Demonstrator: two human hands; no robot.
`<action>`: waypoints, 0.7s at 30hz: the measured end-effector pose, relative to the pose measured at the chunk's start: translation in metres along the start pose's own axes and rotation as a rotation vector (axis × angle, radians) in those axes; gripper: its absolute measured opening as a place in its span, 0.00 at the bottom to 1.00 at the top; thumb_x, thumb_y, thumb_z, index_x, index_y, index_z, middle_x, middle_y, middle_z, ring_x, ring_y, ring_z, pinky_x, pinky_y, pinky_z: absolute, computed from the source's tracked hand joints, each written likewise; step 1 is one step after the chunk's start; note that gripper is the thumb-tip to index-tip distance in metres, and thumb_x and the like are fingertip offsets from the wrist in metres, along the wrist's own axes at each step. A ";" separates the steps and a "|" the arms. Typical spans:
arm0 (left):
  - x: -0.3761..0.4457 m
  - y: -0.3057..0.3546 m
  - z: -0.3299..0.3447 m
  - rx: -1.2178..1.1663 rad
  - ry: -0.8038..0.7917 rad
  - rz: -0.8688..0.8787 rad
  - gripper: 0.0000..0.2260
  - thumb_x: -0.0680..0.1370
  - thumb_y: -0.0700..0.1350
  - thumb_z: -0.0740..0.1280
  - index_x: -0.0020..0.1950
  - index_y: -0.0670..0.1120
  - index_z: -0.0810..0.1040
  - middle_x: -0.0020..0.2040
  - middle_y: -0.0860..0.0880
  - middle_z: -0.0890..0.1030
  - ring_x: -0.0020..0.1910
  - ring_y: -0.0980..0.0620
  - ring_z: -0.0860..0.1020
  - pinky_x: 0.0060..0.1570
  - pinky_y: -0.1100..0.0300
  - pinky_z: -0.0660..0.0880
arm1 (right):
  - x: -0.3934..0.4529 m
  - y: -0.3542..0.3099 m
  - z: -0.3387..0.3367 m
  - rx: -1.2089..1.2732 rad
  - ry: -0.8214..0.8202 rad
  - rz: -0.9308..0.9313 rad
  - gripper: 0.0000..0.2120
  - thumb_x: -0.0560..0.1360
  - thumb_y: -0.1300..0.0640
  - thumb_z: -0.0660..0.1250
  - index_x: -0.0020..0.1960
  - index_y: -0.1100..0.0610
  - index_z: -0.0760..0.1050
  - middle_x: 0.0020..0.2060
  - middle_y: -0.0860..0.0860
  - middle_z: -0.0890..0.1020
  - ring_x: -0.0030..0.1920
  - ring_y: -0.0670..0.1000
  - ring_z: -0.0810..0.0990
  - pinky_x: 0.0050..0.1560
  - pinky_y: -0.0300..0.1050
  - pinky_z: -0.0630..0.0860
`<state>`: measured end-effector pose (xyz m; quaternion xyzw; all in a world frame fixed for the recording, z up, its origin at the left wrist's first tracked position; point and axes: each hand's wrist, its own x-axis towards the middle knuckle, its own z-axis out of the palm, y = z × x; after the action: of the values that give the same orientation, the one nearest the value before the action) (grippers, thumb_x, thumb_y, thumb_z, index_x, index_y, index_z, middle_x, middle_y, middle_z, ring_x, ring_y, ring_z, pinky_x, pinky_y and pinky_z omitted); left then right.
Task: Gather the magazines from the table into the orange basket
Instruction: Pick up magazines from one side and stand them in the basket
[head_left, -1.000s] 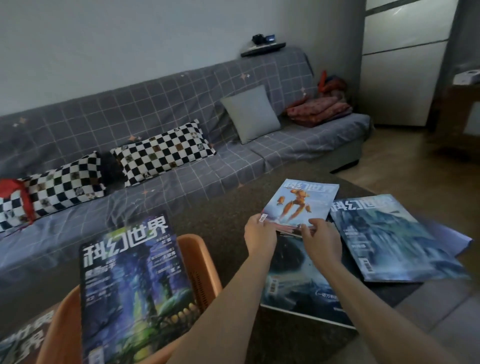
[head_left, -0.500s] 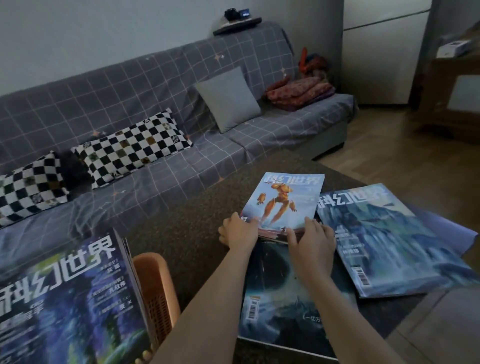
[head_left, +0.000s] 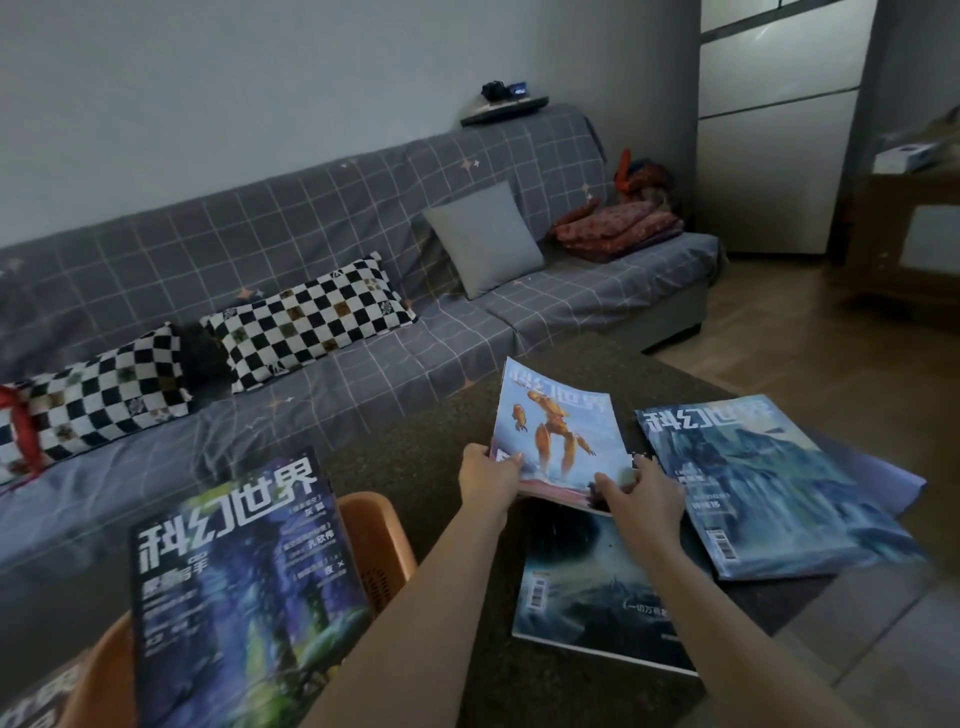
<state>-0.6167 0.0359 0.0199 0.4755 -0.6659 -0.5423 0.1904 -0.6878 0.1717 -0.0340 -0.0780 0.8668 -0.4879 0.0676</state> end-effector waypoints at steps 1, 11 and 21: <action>-0.008 0.000 -0.007 -0.013 0.016 0.023 0.21 0.77 0.42 0.69 0.68 0.44 0.67 0.59 0.44 0.77 0.49 0.51 0.79 0.40 0.60 0.77 | -0.005 -0.001 -0.003 0.064 -0.017 0.017 0.19 0.73 0.48 0.69 0.58 0.59 0.73 0.52 0.58 0.78 0.62 0.60 0.68 0.55 0.52 0.68; -0.091 -0.015 -0.094 -0.218 0.131 0.175 0.10 0.78 0.44 0.68 0.54 0.46 0.70 0.47 0.48 0.79 0.44 0.52 0.79 0.43 0.57 0.79 | -0.067 -0.042 -0.025 0.648 -0.350 0.106 0.13 0.73 0.58 0.70 0.57 0.60 0.77 0.48 0.56 0.84 0.49 0.57 0.83 0.58 0.58 0.76; -0.147 -0.048 -0.189 -0.365 0.273 0.260 0.05 0.78 0.43 0.69 0.49 0.46 0.73 0.45 0.44 0.79 0.42 0.47 0.78 0.45 0.49 0.77 | -0.141 -0.101 -0.009 0.570 -0.524 -0.086 0.19 0.74 0.59 0.70 0.62 0.59 0.70 0.51 0.54 0.81 0.49 0.53 0.82 0.54 0.52 0.77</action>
<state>-0.3807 0.0591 0.0788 0.4126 -0.5808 -0.5553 0.4291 -0.5442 0.1558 0.0630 -0.2144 0.6457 -0.6751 0.2851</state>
